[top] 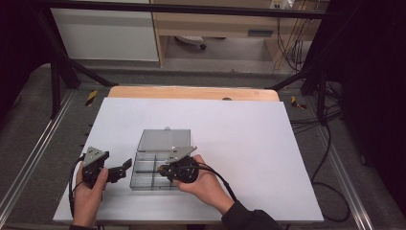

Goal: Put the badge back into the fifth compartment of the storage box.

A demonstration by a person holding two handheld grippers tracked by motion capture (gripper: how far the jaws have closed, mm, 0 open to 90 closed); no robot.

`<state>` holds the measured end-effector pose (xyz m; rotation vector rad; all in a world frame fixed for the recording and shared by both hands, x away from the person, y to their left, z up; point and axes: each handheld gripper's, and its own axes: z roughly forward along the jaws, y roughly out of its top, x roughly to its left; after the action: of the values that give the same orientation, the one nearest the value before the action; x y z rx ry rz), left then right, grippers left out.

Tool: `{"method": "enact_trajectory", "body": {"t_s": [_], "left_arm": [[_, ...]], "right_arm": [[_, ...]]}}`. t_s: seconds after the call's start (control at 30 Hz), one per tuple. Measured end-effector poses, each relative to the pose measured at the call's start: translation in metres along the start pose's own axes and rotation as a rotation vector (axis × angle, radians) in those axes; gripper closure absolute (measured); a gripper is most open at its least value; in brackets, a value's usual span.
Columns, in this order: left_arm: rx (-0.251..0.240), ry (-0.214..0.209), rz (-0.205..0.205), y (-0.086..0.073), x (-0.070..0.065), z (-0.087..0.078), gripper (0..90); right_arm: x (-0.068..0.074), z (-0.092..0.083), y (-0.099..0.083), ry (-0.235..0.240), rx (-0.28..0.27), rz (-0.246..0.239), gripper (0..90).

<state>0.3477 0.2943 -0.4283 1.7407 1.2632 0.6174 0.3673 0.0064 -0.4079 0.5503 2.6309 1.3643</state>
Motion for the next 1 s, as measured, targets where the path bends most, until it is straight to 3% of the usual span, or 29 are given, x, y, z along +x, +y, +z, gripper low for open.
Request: {"method": "enact_trajectory", "body": {"t_s": [0.67, 0.8, 1.0], "left_arm": [[-0.001, -0.003, 0.000, 0.000, 0.000, 0.000, 6.5], [0.000, -0.003, 0.002, 0.000, 0.000, 0.000, 6.4], [0.000, -0.003, 0.002, 0.000, 0.000, 0.000, 6.5]], "right_arm": [[0.008, 0.009, -0.004, 0.014, 0.036, -0.009, 80.6], [0.008, 0.010, -0.005, 0.018, 0.045, -0.006, 74.7], [0.007, 0.007, -0.003, 0.012, 0.033, -0.007, 72.7]]}}
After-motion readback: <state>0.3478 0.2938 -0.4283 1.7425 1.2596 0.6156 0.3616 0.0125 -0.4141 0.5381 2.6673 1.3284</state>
